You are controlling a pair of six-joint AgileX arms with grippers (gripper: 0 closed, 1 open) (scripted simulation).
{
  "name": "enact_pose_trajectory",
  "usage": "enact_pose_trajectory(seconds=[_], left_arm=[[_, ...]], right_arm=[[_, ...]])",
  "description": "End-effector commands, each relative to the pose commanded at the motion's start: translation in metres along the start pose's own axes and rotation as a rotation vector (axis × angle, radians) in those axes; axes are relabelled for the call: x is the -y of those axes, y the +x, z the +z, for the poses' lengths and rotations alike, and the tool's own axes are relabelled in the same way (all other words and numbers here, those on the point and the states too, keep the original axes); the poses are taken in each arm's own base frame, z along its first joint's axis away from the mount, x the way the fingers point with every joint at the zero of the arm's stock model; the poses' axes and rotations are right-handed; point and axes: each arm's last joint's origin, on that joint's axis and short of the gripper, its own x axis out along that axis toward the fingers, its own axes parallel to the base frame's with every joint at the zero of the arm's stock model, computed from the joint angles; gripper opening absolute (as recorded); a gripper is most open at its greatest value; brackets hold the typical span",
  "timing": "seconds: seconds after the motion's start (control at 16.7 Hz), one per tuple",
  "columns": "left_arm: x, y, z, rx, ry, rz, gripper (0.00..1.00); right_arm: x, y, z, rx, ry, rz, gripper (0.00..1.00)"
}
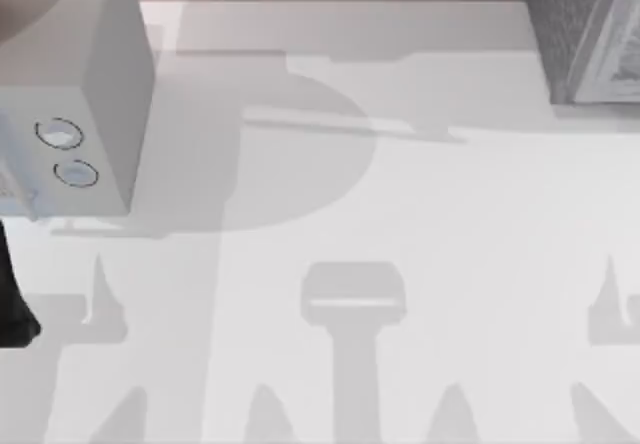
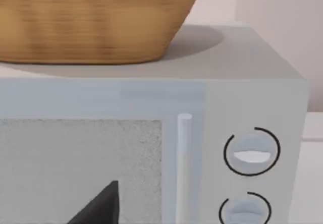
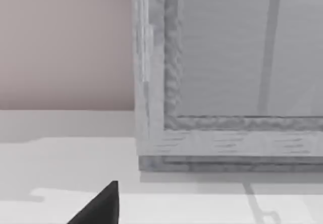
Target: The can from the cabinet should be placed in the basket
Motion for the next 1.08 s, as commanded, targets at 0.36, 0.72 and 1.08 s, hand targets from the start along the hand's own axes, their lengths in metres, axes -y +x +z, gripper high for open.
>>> enact_pose_trajectory(seconds=[0.36, 0.72, 1.08], left_arm=[[0.0, 0.0, 0.0, 0.0, 0.0, 0.0, 1.0], [0.0, 0.0, 0.0, 0.0, 0.0, 0.0, 1.0], [0.0, 0.0, 0.0, 0.0, 0.0, 0.0, 1.0]], right_arm=[[-0.001, 0.0, 0.026, -0.017, -0.001, -0.001, 1.0], [-0.007, 0.017, 0.133, -0.036, -0.005, -0.004, 1.0], [-0.021, 0.069, 0.257, -0.023, -0.008, -0.004, 1.0]])
